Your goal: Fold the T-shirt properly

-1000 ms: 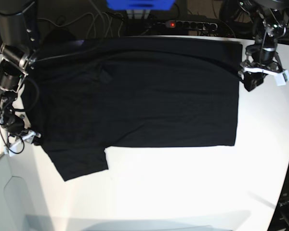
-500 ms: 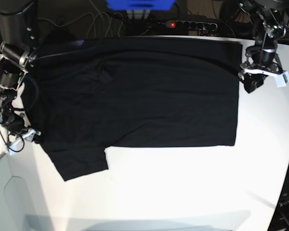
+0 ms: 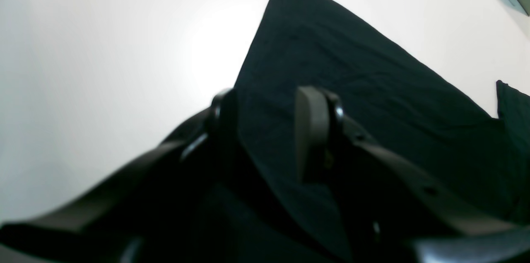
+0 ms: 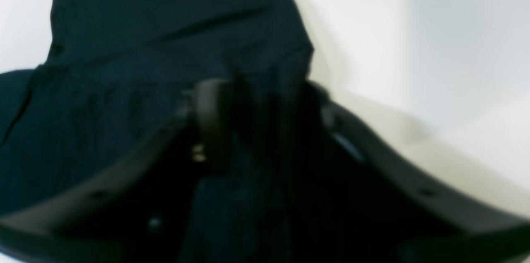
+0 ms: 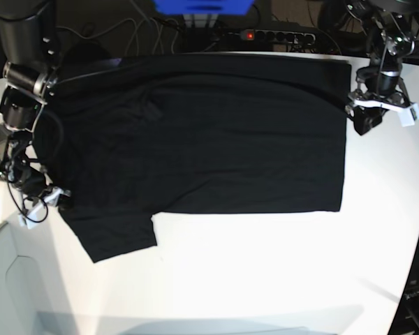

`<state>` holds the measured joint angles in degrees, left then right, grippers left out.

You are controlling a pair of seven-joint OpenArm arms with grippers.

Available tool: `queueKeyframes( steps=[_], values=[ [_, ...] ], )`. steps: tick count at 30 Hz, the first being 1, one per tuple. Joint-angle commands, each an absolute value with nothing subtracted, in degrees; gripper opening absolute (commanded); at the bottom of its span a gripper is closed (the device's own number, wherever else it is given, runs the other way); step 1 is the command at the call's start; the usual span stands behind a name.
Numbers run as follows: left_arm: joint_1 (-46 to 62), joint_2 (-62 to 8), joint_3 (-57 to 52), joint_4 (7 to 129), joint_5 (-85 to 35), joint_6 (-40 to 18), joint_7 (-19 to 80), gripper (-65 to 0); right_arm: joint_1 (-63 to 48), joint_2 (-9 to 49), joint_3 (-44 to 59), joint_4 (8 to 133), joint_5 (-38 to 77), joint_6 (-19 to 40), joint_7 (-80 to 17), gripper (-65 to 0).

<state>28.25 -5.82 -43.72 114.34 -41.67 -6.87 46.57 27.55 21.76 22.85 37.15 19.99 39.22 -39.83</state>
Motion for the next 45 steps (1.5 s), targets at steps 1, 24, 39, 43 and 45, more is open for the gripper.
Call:
queueKeyframes(
  steps=[1, 24, 39, 43, 45],
  values=[
    [28.18, -6.37, -43.91, 115.30, -42.42, -7.25, 45.67, -42.1, 27.12, 21.67, 22.37, 36.79, 17.27, 40.00, -44.44, -46.6],
    [17.80, -6.37, -44.35, 114.86, -42.51, -7.25, 45.67, -41.6, 27.12, 21.58, 22.37, 36.79, 17.27, 40.00, -44.70, -64.9],
    [-7.43, -12.70, -44.26, 86.29, -42.51, -7.34, 58.77, -26.0, 27.21, 21.49, 22.37, 36.88, 17.19, 40.00, -44.70, -64.7],
    [-12.88, -15.96, -44.26, 74.68, -42.51, -7.34, 58.68, -26.6, 27.21, 21.49, 22.37, 36.88, 17.19, 40.00, -44.70, -64.7],
    [-15.34, -17.10, -44.09, 68.70, -42.51, -7.34, 58.51, -26.5, 27.21, 21.49, 22.37, 36.88, 17.19, 40.00, -44.70, -64.7]
  ],
)
